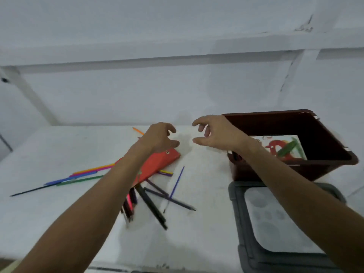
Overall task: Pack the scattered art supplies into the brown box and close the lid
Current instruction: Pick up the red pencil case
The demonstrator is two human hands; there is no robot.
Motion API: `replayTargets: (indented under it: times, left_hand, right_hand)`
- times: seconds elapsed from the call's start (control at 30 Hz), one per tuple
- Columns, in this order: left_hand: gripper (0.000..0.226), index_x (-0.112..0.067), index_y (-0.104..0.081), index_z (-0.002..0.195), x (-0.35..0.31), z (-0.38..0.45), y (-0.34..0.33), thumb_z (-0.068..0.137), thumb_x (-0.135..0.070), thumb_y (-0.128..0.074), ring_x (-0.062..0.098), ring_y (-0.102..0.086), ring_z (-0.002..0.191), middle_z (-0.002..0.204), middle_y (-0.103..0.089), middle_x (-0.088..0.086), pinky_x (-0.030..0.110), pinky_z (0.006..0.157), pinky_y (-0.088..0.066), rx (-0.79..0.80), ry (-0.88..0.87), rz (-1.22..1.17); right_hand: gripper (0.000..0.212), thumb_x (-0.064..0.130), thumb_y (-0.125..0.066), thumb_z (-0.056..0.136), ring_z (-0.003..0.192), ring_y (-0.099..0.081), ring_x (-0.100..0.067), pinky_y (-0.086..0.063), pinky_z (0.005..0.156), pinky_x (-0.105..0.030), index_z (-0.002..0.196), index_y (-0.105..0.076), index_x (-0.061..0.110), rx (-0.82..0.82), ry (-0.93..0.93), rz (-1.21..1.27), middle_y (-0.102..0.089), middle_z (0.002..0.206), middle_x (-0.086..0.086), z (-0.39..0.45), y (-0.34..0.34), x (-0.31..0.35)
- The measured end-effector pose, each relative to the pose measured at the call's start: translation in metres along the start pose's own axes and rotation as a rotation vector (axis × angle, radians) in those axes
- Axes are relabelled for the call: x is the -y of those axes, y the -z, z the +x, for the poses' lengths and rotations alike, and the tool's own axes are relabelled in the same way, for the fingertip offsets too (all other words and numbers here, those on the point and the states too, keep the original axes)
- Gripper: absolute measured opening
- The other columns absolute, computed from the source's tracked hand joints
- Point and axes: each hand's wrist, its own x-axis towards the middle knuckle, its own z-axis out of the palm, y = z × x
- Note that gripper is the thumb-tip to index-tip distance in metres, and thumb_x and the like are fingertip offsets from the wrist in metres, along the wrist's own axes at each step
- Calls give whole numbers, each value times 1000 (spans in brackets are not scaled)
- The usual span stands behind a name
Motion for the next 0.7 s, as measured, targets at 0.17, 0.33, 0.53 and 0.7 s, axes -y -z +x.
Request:
replayTargets:
  times: [0.17, 0.33, 0.53, 0.7]
  left_hand:
    - [60, -14, -50, 133, 129, -19, 13, 81, -36, -70, 24, -49, 122, 132, -53, 10, 30, 95, -40, 99, 253, 142]
    - [85, -10, -38, 142, 209, -24, 13, 80, -64, -59, 27, -41, 132, 145, -41, 11, 37, 104, -36, 209, 295, 168]
    - [56, -15, -64, 108, 238, -12, 3, 76, -61, -66, 25, -56, 104, 113, -61, 11, 37, 88, -49, 244, 125, 84]
    - [26, -12, -65, 81, 240, -13, 14, 80, -36, -73, 11, -57, 68, 80, -66, 2, 22, 54, -39, 94, 45, -178]
  right_hand:
    - [57, 34, -70, 81, 100, -55, -12, -37, 80, -17, 131, -52, 14, 182, -132, -47, -56, 124, -3, 40, -85, 18]
    - [68, 40, -59, 89, 131, -40, -28, -34, 106, -34, 140, -35, 2, 198, -370, -154, -42, 144, -15, 62, -137, 21]
    - [71, 26, -67, 83, 128, -44, -28, -34, 104, -32, 143, -34, 6, 92, -495, -90, -44, 142, -15, 70, -167, 38]
    - [66, 15, -74, 77, 111, -55, -27, -41, 92, -30, 136, -46, 6, -166, -514, 30, -56, 124, -16, 59, -170, 49]
